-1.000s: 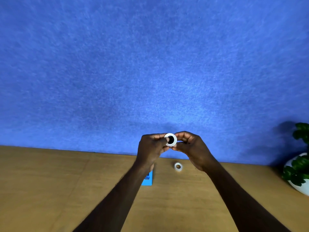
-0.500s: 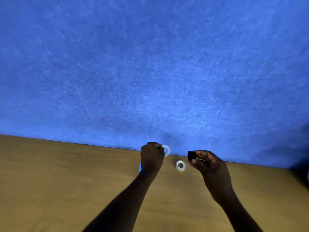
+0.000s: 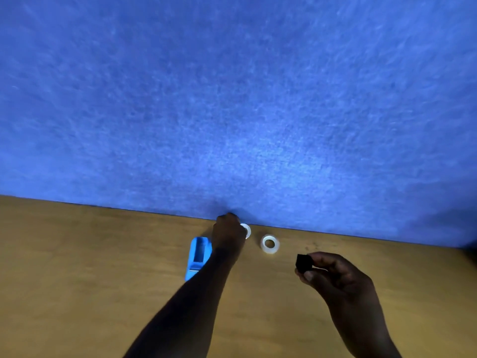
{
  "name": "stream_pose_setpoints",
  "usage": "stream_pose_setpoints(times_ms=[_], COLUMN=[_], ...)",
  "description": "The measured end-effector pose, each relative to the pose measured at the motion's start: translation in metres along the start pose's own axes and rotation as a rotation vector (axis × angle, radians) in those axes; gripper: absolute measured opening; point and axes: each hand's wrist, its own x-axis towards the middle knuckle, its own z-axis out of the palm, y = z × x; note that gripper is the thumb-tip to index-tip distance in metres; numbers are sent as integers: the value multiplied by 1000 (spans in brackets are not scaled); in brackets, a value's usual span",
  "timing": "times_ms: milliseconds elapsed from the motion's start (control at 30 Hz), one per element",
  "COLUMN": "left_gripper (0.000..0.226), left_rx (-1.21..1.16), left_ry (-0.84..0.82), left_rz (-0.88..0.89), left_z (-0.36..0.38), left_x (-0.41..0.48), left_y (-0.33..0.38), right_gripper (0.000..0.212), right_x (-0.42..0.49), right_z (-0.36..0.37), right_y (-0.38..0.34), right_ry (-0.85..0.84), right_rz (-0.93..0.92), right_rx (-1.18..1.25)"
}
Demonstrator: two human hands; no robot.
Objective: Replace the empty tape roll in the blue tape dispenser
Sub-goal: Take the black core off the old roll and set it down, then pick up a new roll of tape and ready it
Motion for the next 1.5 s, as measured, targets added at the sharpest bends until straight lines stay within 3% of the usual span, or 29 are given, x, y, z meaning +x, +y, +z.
stream_pose_setpoints(times_ms=[233, 333, 433, 500, 567, 633, 800, 933, 1000, 1133, 1367, 1500], left_gripper=[26, 31, 34, 29, 18, 12, 11, 9, 10, 11, 9, 10], left_rx=[-63, -29, -216, -486, -759, -823, -877, -973, -995, -1031, -1018, -1046], left_ry=[-13, 79, 115, -8, -289, -459, -329, -261, -248, -234, -242, -251], left_rz=[-26, 13, 77, 70, 39, 81, 65, 4, -20, -63, -45, -44], left_z=[0, -7, -26, -44, -60, -66, -68, -76, -80, -81, -89, -98], left_x=[2, -4, -20, -39, -61, -74, -76, -72, -71, -67, -70, -73], left_y=[-7, -2, 6, 9, 12, 12, 8, 0, -3, -12, -13, -7], right_gripper=[24, 23, 22, 24, 25, 26, 33, 45, 47, 50, 51, 38], right_x=[6, 11, 19, 26, 32, 39, 47, 62, 76, 95, 116, 112], right_z=[2, 7, 15, 20, 26, 35, 55, 54, 53, 63, 75, 71], right_y=[6, 3, 2, 2, 0, -1, -5, 12, 32, 70, 89, 64], right_ry=[6, 11, 16, 16, -22, -90, -206, -89, -44, -137, -163, -68], right_rz=[34, 32, 12, -49, -194, -350, -491, -305, -170, 62, 20, 25], right_rx=[-2, -77, -213, -330, -488, -626, -709, -616, -742, -941, -1106, -894])
